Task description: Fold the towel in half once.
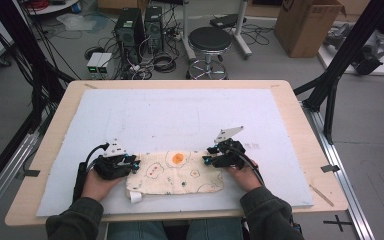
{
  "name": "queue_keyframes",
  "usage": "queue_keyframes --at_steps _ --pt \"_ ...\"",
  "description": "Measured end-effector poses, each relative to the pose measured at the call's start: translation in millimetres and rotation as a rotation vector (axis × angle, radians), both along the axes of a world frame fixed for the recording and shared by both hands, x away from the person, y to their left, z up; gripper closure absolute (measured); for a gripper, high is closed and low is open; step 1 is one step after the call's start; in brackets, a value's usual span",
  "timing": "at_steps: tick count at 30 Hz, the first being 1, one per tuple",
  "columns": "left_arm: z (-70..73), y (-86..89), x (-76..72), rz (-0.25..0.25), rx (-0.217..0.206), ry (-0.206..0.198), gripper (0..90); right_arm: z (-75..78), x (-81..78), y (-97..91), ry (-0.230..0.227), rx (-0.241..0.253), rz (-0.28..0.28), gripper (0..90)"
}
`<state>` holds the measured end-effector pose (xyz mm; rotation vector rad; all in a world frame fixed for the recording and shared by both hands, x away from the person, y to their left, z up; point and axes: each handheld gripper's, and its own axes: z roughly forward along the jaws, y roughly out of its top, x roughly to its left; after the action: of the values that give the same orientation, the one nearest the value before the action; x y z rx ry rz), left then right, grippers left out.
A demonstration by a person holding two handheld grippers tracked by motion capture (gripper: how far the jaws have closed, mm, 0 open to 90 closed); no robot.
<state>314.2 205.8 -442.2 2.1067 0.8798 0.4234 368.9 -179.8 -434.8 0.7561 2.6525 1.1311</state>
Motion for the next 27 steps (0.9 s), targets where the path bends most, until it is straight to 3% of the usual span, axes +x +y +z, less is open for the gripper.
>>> queue_keyframes --at_steps 3,6,14,17,23,27 --pt "-0.7 0.9 -0.7 -0.002 0.004 -0.002 69.7 -3.4 -1.3 -2.1 0.009 -0.013 -0.003 56.4" --pt "-1.2 2.3 -1.5 -0.003 0.004 -0.003 69.3 -4.8 -2.6 -7.1 0.011 0.007 -0.009 56.4" --pt "-2.4 3.6 -3.3 -0.010 0.008 -0.014 69.1 -6.4 -5.8 -9.0 -0.013 0.007 -0.014 56.2" --pt "-3.8 5.4 -3.1 -0.015 -0.012 -0.018 69.1 -7.0 -5.8 -9.8 -0.006 0.017 -0.017 56.0" --pt "-2.0 1.9 -5.3 -0.012 0.025 -0.031 68.9 -7.5 -7.2 -8.6 -0.017 0.018 -0.019 52.8" --pt "1.3 3.6 -5.4 -0.010 0.025 -0.007 64.3 -6.8 -8.6 -7.8 -0.005 0.026 -0.020 48.6"
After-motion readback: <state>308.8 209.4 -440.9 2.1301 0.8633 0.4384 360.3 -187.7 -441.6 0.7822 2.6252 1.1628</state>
